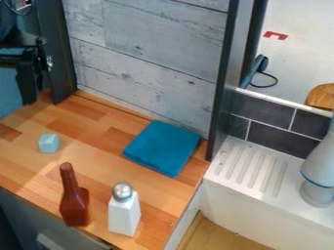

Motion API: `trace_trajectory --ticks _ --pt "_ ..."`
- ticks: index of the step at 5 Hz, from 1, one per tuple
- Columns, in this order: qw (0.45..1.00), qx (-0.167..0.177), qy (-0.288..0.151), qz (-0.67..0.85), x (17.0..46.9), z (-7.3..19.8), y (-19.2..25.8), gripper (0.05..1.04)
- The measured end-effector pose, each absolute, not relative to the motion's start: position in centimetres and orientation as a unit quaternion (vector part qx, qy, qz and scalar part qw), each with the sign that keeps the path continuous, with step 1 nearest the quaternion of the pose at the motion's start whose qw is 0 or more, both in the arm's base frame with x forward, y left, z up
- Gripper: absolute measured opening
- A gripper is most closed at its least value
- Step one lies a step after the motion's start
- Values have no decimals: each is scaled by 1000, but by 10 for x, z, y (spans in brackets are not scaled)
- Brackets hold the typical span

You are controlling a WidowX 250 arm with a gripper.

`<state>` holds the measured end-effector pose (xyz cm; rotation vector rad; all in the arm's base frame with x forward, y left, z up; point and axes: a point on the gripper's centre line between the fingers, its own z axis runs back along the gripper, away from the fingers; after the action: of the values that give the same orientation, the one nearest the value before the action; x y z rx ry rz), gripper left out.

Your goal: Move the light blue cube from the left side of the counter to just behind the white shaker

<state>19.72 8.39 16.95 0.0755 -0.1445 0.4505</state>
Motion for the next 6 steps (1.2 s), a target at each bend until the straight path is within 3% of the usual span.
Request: trace_trajectory --ticks 4,5,6 --pt "972 35 -63 222 197 164 83 1005" --pt "962 14 -59 267 223 114 108 1005" --pt "951 29 -38 304 243 71 140 1005"
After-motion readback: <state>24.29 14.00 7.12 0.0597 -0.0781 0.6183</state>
